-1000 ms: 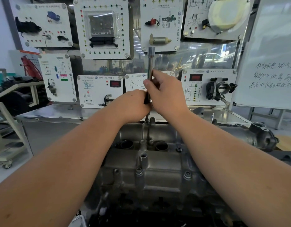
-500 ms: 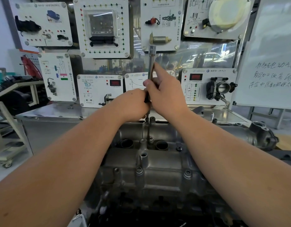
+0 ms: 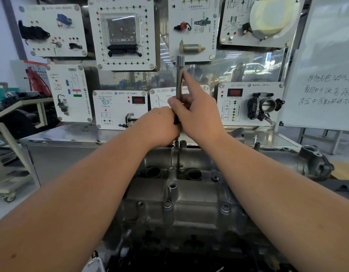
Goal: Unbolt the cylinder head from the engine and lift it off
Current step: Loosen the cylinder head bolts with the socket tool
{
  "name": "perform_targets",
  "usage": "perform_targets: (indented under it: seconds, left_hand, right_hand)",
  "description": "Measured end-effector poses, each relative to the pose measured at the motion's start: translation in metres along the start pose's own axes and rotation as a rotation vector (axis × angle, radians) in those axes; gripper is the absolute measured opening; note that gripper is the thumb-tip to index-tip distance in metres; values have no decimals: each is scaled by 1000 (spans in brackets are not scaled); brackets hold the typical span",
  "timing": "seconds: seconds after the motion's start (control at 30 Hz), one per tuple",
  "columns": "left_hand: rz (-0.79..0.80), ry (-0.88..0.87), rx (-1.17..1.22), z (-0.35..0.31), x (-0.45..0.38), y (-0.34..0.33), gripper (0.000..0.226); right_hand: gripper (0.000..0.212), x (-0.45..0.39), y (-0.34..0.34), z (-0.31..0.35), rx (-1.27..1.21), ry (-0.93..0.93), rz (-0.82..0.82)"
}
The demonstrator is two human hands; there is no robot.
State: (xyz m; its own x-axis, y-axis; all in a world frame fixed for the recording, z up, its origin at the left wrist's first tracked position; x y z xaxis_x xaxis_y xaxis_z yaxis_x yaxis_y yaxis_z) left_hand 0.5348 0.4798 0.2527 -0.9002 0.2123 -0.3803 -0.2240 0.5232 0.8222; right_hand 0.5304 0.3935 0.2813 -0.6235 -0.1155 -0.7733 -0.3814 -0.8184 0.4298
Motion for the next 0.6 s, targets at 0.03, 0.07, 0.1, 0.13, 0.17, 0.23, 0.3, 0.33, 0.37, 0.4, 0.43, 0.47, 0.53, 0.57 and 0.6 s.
perform_targets:
  seconds: [0.03, 0.07, 0.1, 0.13, 0.17, 0.23, 0.3, 0.33, 0.37, 0.4, 0.43, 0.47, 0.53, 0.57, 0.6]
  left_hand:
    - [-3, -3, -1, -1, 0, 0, 20]
    - [-7, -6, -3, -1, 0, 0, 20]
    - [-12, -8, -8, -1, -1, 0, 21]
    - [-16, -12, -15, -1, -1, 1, 23]
    - [-18, -15, -23, -1, -1, 1, 25]
    - [-17, -17, -21, 0, -1, 2, 23]
    - [-12, -17, -12, 1, -2, 1, 15]
    - [-17, -16, -16, 1, -2, 1, 16]
    - [-25, -15, -25, 0, -1, 2, 19]
    - [-32, -18, -34, 0, -1, 2, 24]
    - [-36, -21, -41, -1, -1, 2, 29]
    - [-39, -22, -45, -1, -2, 2, 32]
    - [-45, -19, -42, -1, -2, 3, 32]
    - [-46, -17, -31, 0, -2, 3, 31]
    - [-43, -15, -14, 0, -2, 3, 29]
  right_hand:
    - [64, 0, 2, 1, 12, -1, -18]
    - [63, -1, 3, -1, 29, 1, -31]
    - [62, -2, 4, -1, 52, 1, -37]
    - [60, -3, 4, -2, 61, -2, -36]
    - [58, -4, 3, -2, 56, -3, -31]
    - [54, -4, 2, -1, 42, 8, -19]
    - [51, -4, 1, 1, 26, 26, -8]
    - [50, -3, 1, 1, 20, 25, -2]
    - [51, -3, 1, 1, 20, 18, -5]
    - [51, -2, 1, 0, 23, 8, -16]
    - [50, -2, 3, 0, 33, 3, -34]
    - [47, -1, 5, 0, 50, 2, -49]
    - [32, -3, 7, 1, 86, -2, -55]
    - [20, -4, 7, 1, 92, -4, -45]
    - [9, -4, 6, 1, 95, -4, -29]
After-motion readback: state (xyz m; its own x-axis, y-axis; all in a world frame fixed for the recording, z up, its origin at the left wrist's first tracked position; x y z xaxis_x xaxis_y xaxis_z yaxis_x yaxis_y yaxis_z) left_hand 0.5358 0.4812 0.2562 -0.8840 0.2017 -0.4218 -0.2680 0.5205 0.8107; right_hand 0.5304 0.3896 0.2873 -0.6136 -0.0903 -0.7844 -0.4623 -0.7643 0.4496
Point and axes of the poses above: each hand's wrist, its own x-axis away from the middle knuckle, its own y-axis out of the back of the hand, z = x × y, the point moved 10 cm from there along -x, towards the middle knuckle, and after that the axes turned 10 degrees about x, right-handed, at the moved point
